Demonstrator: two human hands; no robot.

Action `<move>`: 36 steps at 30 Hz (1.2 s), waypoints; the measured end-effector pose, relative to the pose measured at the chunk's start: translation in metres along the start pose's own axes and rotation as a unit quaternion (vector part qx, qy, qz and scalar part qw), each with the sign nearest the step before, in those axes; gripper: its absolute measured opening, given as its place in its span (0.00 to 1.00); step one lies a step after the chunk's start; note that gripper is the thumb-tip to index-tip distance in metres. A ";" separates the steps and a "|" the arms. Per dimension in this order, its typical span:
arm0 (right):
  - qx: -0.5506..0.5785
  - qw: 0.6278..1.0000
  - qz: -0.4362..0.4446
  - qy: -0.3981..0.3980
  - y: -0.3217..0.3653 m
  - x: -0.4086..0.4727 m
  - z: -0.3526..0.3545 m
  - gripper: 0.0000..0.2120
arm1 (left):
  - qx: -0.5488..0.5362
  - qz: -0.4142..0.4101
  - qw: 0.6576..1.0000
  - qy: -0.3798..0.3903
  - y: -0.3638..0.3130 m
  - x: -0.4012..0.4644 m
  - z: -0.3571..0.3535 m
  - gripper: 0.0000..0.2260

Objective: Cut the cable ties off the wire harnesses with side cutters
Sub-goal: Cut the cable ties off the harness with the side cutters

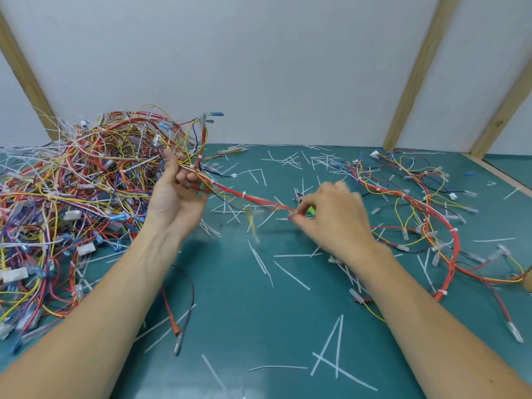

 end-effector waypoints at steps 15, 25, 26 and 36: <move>0.410 0.882 -0.096 -0.212 0.004 0.005 0.023 0.21 | 0.266 -0.083 0.960 -0.020 0.019 -0.009 -0.003 0.12; 0.784 0.566 -0.227 0.122 0.014 0.008 0.032 0.19 | 0.287 -0.077 0.954 -0.046 0.020 -0.005 0.002 0.07; 0.815 0.515 -0.227 0.136 0.013 0.008 0.033 0.15 | 0.291 -0.089 0.951 -0.051 0.020 -0.005 0.003 0.07; 0.770 0.557 -0.199 0.239 0.007 0.003 0.023 0.09 | 0.397 -0.392 0.825 -0.091 0.011 -0.004 0.005 0.05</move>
Point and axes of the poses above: each hand's wrist, its own x-axis towards the middle knuckle, its own z-axis out of the back of the hand, y = z × x, the point moved 2 cm from there along x, towards the middle knuckle, and after that the axes turned 9 degrees about -y, right-handed, at the moved point
